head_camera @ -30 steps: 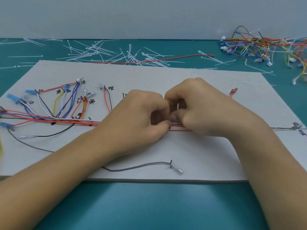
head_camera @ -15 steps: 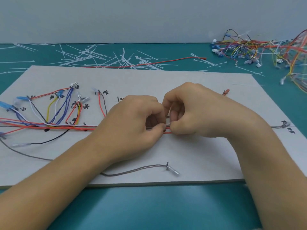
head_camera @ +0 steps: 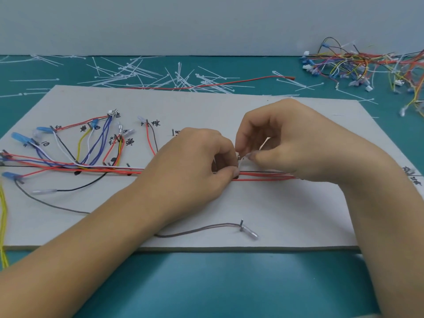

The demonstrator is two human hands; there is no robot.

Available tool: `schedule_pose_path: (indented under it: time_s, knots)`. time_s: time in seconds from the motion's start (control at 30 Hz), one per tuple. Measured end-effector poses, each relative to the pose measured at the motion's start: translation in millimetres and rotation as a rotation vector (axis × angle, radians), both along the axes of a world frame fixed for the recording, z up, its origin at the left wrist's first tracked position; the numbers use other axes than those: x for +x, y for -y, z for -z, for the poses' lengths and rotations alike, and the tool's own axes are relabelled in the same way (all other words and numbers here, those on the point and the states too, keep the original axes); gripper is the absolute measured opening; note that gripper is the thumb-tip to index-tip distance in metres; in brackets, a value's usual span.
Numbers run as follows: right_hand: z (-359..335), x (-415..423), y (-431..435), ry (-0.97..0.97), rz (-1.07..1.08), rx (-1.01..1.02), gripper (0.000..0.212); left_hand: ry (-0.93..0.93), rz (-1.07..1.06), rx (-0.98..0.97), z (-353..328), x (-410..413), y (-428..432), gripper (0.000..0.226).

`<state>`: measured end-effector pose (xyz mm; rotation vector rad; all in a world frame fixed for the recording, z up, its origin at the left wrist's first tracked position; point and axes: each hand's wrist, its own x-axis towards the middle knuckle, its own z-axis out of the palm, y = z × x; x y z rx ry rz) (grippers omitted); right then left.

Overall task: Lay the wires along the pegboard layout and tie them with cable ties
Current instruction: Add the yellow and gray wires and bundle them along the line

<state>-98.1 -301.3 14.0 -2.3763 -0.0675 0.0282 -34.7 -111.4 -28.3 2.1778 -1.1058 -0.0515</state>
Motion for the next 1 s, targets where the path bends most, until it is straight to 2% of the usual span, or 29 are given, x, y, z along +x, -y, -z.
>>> schedule_pose_path:
  time_s: [0.3,0.5,0.7,0.83,1.0]
  knots:
    - [7,8,-11,0.100,0.128,-0.058,0.028,-0.056,-0.078,-0.003,1,-2,0,0.007]
    - [3,5,-11,0.067,0.154,-0.164,0.024,-0.060,-0.085,0.012,0,-4,0,0.008]
    - [-1,-1,-9,-0.007,0.106,-0.183,0.014,-0.057,-0.084,0.004,0,-4,0,0.008]
    - [-1,-1,-9,-0.024,0.120,-0.132,0.016,-0.051,-0.087,0.005,1,-5,0,0.008]
    - [2,-1,-12,-0.051,0.148,-0.020,0.028,-0.049,-0.094,0.002,0,-6,1,0.008]
